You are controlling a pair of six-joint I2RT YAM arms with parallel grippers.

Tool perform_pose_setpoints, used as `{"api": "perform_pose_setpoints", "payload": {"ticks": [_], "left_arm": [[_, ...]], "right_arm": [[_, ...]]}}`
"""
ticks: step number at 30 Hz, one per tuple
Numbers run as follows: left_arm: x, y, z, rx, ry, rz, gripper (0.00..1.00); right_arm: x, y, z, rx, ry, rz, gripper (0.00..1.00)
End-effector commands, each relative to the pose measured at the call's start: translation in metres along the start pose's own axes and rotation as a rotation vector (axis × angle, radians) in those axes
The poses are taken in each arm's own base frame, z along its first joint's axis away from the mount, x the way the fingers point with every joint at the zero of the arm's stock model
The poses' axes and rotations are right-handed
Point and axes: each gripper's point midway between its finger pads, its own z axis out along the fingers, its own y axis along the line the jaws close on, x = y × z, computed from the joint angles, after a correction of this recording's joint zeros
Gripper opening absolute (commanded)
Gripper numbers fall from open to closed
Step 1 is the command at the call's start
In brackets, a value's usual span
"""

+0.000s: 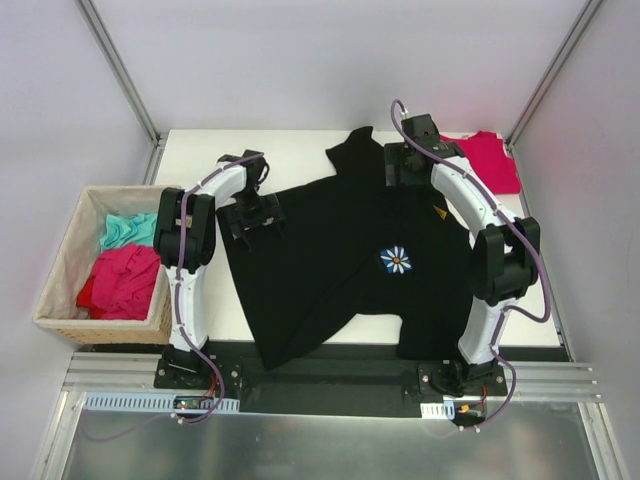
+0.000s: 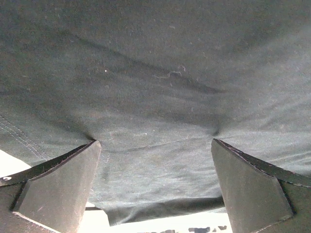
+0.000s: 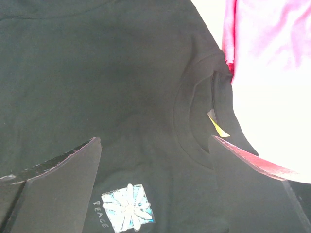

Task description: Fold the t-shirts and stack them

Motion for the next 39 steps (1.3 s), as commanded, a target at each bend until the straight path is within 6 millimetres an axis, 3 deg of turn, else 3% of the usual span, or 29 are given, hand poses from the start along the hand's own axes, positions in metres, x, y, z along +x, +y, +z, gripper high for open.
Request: {"api": "perform_pose_setpoints", "payload": {"ticks": [1, 9, 18, 19, 20, 22, 23, 25, 31, 33, 36, 37, 39], "left_arm": [[-0.005, 0.013, 0.01, -0.067, 0.041, -0.037, 0.99], [-0.025, 0.039, -0.005, -0.181, -0.028, -0.03, 0.99], [-0.072, 0.048, -0.009, -0.179, -0.029, -0.049, 0.99], [-0.082, 0.043, -0.018, -0.166, -0.049, -0.046, 0.99], [-0.087, 0.046, -0.01, -0.185, -0.032, -0.046, 0.99], [-0.108, 0.04, -0.021, -0.168, -0.086, -0.035, 0.99], [-0.111, 0.041, -0.014, -0.171, -0.067, -0.033, 0.99], [-0.129, 0.034, -0.022, -0.137, -0.119, -0.025, 0.99], [-0.153, 0.028, -0.006, -0.036, -0.121, -0.039, 0.99], [-0.162, 0.013, -0.009, 0.046, -0.157, 0.0, 0.99], [-0.161, -0.019, -0.043, 0.188, -0.211, 0.064, 0.99], [-0.158, -0.028, -0.072, 0.208, -0.271, 0.09, 0.99], [-0.14, -0.035, -0.088, 0.191, -0.29, 0.132, 0.99]], "right_arm": [[-0.019, -0.006, -0.025, -0.002, -0.079, 0.027, 0.97], [-0.018, -0.004, -0.027, -0.013, -0.083, 0.038, 0.97], [-0.021, -0.007, -0.035, -0.007, -0.105, 0.04, 0.96], [-0.023, -0.008, -0.037, -0.008, -0.109, 0.041, 0.97], [-0.024, -0.009, -0.039, -0.005, -0.115, 0.044, 0.96], [-0.025, -0.009, -0.041, -0.007, -0.12, 0.043, 0.96], [-0.026, -0.009, -0.042, -0.005, -0.123, 0.041, 0.97], [-0.025, -0.011, -0.042, 0.0, -0.121, 0.041, 0.97], [-0.024, -0.012, -0.043, 0.003, -0.121, 0.04, 0.97], [-0.023, -0.009, -0.042, -0.005, -0.119, 0.039, 0.97], [-0.021, -0.003, -0.042, -0.022, -0.119, 0.019, 0.97], [-0.02, -0.001, -0.041, -0.029, -0.114, 0.011, 0.97], [-0.016, 0.008, -0.039, -0.052, -0.1, -0.013, 0.96]]}}
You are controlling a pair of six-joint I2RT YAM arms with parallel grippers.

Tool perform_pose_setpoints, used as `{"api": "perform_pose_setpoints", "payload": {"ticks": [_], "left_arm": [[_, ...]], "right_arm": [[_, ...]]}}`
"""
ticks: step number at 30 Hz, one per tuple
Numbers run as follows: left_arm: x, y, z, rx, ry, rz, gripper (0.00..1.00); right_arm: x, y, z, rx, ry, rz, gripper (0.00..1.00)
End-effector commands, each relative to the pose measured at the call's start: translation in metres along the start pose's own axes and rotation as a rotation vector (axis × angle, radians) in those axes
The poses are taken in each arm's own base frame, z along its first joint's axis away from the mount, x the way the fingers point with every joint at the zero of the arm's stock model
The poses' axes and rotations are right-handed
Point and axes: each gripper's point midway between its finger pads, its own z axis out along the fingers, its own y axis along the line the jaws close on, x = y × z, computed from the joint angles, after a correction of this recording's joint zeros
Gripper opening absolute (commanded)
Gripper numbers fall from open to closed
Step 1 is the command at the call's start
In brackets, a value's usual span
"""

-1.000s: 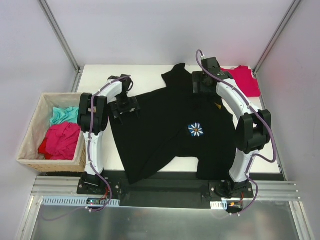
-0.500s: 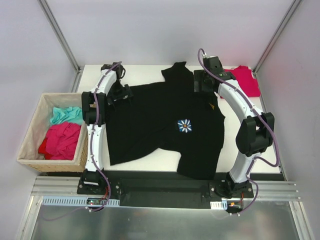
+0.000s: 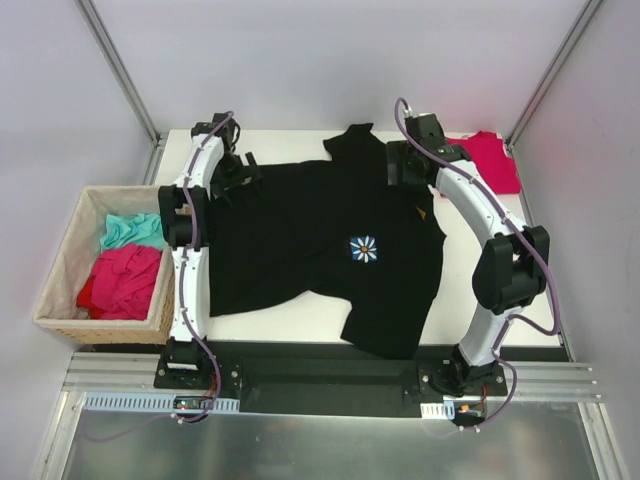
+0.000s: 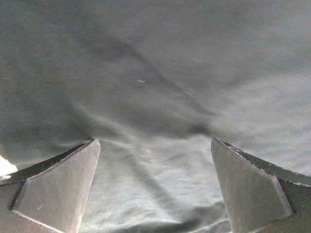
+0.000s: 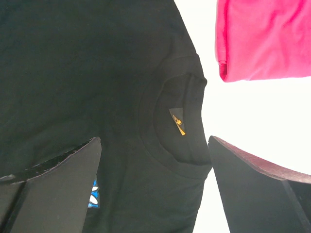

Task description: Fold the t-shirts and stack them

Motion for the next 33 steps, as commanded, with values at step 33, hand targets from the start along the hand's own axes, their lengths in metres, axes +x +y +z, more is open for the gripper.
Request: {"api": "perform_pose_setpoints", "payload": {"ticks": [33], "left_arm": [[0.131, 0.008, -0.151, 0.005, -0.227, 0.165, 0.99]], "right_arm": [[0.141, 0.048, 0.044, -0.05, 0.515, 0.015, 0.97]]}}
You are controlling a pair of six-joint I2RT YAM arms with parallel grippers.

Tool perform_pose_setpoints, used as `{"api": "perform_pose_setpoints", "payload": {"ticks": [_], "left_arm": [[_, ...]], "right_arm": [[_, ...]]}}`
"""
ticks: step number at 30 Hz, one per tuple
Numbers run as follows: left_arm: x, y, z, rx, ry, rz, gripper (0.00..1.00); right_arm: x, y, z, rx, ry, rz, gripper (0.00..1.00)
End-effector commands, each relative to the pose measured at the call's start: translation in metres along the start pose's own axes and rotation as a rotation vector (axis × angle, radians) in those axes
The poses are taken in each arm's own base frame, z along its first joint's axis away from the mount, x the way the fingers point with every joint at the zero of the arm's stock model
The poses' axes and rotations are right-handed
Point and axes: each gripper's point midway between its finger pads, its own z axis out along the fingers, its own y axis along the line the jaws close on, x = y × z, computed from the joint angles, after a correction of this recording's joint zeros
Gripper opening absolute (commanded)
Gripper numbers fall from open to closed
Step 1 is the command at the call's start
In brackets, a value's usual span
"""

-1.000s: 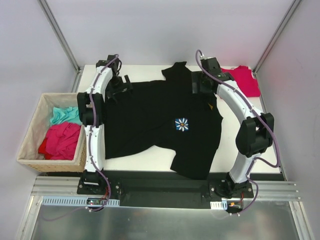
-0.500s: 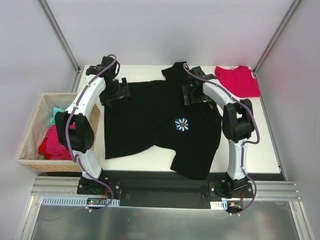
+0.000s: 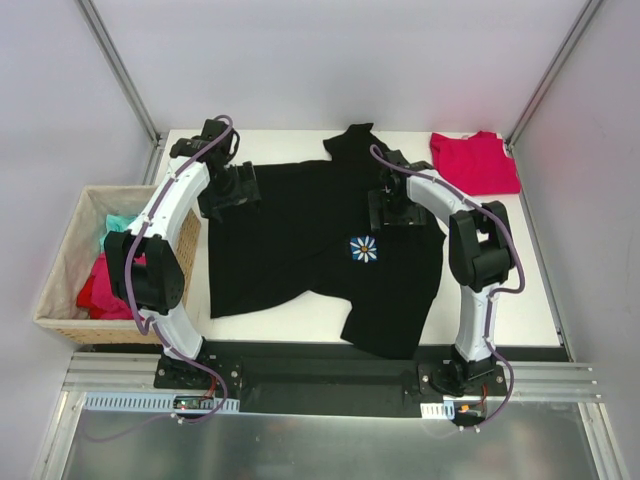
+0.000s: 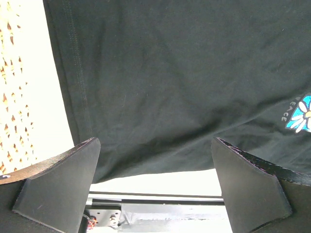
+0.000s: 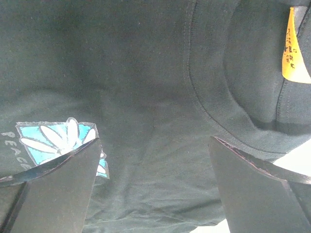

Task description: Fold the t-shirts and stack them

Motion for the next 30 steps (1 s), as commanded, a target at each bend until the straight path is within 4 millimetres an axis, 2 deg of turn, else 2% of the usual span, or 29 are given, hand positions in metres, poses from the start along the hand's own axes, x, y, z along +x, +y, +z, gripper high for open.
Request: {"api": "perform_pose_setpoints", "payload": {"ticks": [1, 7, 12, 14, 17, 24, 30], "left_arm": [[0.0, -0.004, -0.012, 0.008, -0.033, 0.004, 0.99], [-0.002, -0.002, -0.011, -0.002, -0.037, 0.011, 0.99], [-0.005, -0.004, -0.016, 0.006, -0.051, 0.014, 0.99], [-0.006, -0.005, -0.017, 0.011, -0.054, 0.014, 0.99], [-0.005, -0.007, -0.018, 0.022, -0.054, 0.011, 0.99], [-0.002, -0.004, -0.016, 0.013, -0.043, 0.011, 0.99], [-0.001, -0.004, -0.013, 0.008, -0.037, 0.012, 0.99]], "right_arm": [[-0.006, -0.001, -0.002, 0.009, 0.012, 0.046, 0.97], [-0.009, -0.008, 0.008, -0.035, 0.031, 0.117, 0.97], [0.002, -0.008, 0.013, -0.09, 0.056, 0.187, 0.97], [0.007, -0.001, 0.015, -0.12, 0.069, 0.191, 0.97], [0.014, -0.001, 0.019, -0.101, 0.083, 0.171, 0.97], [0.0, -0.01, 0.02, -0.034, 0.075, 0.166, 0.97], [-0.023, -0.023, 0.021, -0.011, 0.062, 0.191, 0.97]]}}
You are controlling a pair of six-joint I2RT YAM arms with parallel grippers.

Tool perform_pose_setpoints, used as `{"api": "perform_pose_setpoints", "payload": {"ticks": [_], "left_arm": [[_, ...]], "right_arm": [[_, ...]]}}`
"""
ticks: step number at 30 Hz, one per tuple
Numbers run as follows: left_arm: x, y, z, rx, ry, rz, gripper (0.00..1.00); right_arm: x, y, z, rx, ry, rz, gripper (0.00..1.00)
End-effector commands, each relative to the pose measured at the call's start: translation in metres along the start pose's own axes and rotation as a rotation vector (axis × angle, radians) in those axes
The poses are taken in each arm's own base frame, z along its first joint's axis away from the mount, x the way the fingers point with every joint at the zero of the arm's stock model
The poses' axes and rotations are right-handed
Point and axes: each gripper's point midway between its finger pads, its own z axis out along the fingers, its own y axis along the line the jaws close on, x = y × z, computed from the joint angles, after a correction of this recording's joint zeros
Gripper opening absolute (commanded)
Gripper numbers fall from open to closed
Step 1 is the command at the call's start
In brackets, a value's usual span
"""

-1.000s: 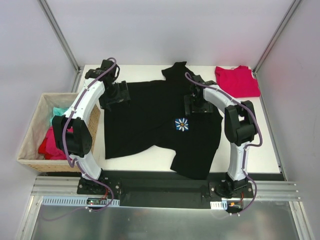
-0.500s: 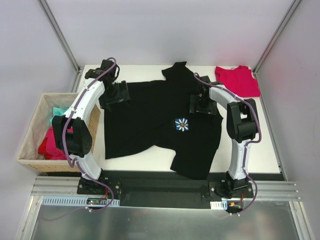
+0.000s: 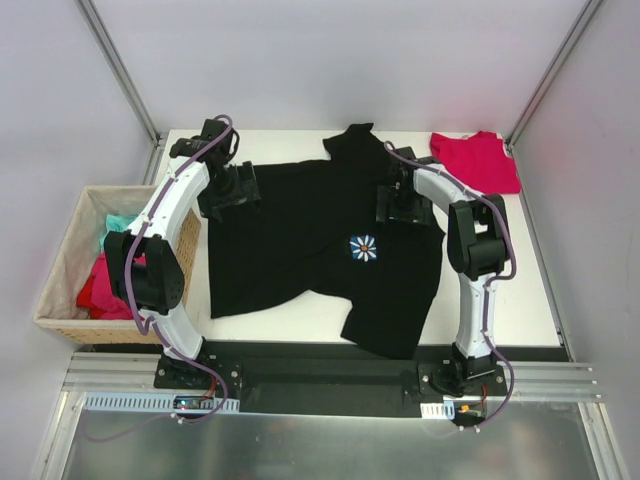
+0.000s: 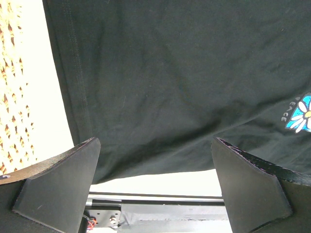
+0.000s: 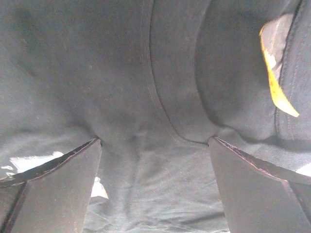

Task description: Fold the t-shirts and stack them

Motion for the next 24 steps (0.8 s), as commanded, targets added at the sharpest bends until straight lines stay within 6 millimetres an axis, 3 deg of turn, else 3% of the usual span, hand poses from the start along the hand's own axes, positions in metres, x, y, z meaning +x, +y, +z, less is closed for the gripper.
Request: {"api": "perform_pose_setpoints", "payload": {"ticks": [1, 8, 11, 18, 21, 22, 23, 24], "left_arm": [[0.0, -0.003, -0.013, 0.006, -0.033, 0.012, 0.99], [-0.001, -0.003, -0.011, 0.003, -0.03, 0.013, 0.99], [-0.001, -0.003, -0.009, 0.0, -0.024, 0.015, 0.99], [0.005, -0.003, 0.008, -0.008, 0.032, 0.014, 0.99], [0.017, -0.009, 0.019, 0.007, 0.086, 0.02, 0.99], [0.022, -0.011, 0.025, 0.004, 0.111, 0.027, 0.99], [0.026, -0.012, 0.029, -0.003, 0.124, 0.028, 0.99], [0.034, -0.014, 0.034, -0.011, 0.148, 0.035, 0.99]], "right_arm": [[-0.019, -0.007, -0.003, 0.022, -0.009, 0.037, 0.97], [-0.057, -0.015, -0.001, 0.022, -0.041, 0.077, 0.96], [-0.065, -0.025, 0.01, 0.033, -0.025, 0.106, 0.97], [-0.093, -0.04, 0.02, 0.021, -0.051, 0.186, 0.97], [-0.099, -0.037, 0.002, -0.003, -0.091, 0.179, 0.97], [-0.083, -0.039, 0.006, 0.011, -0.066, 0.17, 0.97], [-0.101, -0.036, -0.026, -0.021, -0.189, 0.171, 0.96], [-0.103, -0.034, -0.038, -0.021, -0.24, 0.16, 0.97]]}}
